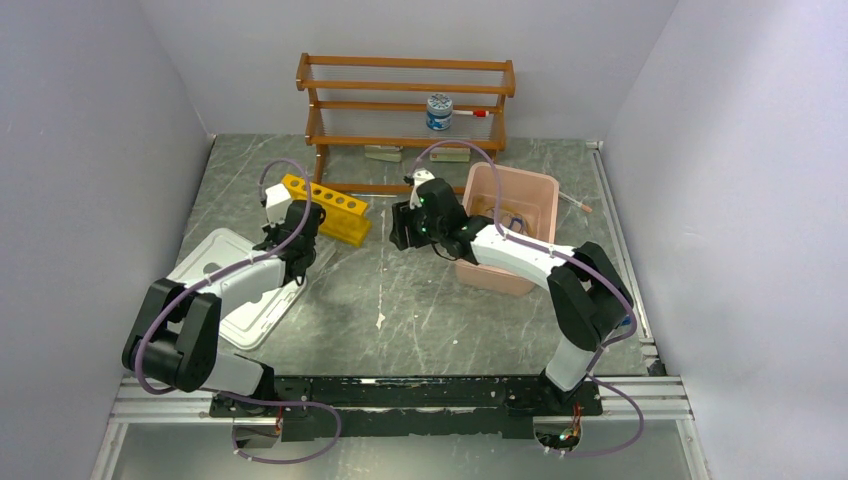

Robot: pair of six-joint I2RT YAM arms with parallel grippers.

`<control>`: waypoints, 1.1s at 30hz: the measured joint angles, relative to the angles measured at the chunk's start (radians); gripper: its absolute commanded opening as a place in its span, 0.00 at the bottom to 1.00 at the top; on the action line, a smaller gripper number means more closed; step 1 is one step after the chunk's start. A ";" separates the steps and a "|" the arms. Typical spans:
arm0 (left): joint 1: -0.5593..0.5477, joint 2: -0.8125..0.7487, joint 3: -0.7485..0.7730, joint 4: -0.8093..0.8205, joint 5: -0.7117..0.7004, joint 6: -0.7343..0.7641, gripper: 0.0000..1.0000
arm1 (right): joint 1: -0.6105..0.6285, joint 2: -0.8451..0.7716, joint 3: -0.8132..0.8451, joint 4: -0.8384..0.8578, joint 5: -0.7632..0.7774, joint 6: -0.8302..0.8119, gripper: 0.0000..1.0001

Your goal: Organize the chemistry lab equipment

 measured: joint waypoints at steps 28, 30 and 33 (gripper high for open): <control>-0.010 -0.084 0.138 -0.198 -0.028 -0.021 0.73 | -0.028 0.000 0.000 0.000 -0.040 0.003 0.59; -0.010 -0.112 0.190 -0.233 -0.026 -0.026 0.75 | -0.029 0.000 0.000 0.001 -0.041 0.004 0.59; 0.002 -0.134 0.258 -0.274 0.001 -0.023 0.77 | -0.029 0.001 0.002 -0.001 -0.037 0.005 0.58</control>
